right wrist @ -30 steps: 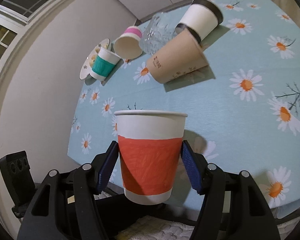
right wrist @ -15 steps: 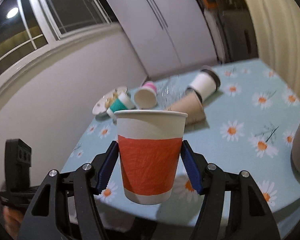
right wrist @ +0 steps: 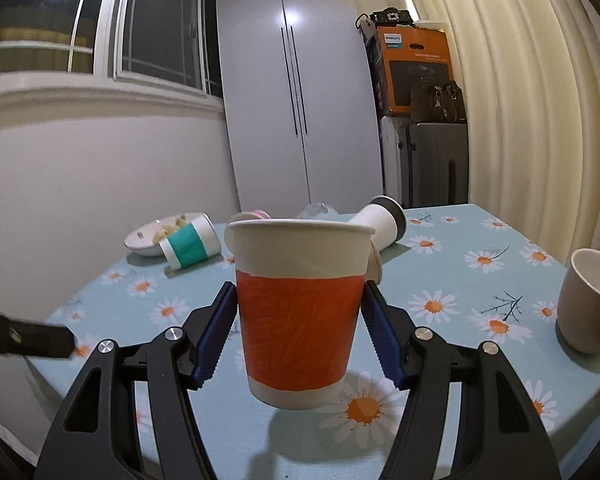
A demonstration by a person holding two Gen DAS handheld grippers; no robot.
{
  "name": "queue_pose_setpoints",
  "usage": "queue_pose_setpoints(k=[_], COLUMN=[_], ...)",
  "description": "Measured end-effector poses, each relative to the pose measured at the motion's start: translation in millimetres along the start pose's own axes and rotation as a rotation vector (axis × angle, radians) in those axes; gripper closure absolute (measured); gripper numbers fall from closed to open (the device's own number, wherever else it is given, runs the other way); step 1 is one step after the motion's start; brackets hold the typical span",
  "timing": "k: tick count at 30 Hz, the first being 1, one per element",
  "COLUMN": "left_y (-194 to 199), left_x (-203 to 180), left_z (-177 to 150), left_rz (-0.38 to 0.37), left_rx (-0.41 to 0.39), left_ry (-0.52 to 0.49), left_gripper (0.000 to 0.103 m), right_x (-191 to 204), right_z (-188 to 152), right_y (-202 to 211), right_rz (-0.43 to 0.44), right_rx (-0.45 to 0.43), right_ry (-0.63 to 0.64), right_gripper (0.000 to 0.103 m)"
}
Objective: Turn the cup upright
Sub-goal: 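Turn the orange cup rim-up with the right tool and lower it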
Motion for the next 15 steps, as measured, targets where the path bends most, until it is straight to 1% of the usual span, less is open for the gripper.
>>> queue_pose_setpoints(k=[7, 8, 9, 10, 15], left_y=[0.1, -0.5, -0.4, 0.1, -1.6], left_x=[1.6, 1.7, 1.9, 1.9, 5.0], left_z=[2.2, 2.1, 2.2, 2.3, 2.8], left_rz=[0.009, 0.013, 0.018, 0.019, 0.026], left_rx=[-0.007, -0.007, -0.011, -0.014, -0.012], left_ry=[0.002, 0.000, 0.002, 0.004, 0.012], left_gripper=[0.036, 0.027, 0.023, 0.021, 0.021], right_x=[8.7, 9.8, 10.2, 11.0, 16.9], right_z=[-14.2, -16.3, -18.5, -19.7, -23.6], right_y=[-4.7, -5.8, -7.1, -7.8, -5.4], right_rz=[-0.028, -0.030, -0.032, -0.031, -0.029], right_rx=[0.006, 0.009, 0.013, 0.016, 0.015], right_ry=[0.059, 0.066, 0.071, 0.075, 0.102], right_gripper=[0.039, 0.039, 0.039, 0.039, 0.039])
Point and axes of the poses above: each gripper's, at about its wrist camera, not at the fingertips, and y roughly against the way its jaws point, x to its left, z to its top, the point moved 6 cm from there along -y, roughly the way its jaws point, and after that the axes turned 12 degrees about y, right-handed, at the moved point
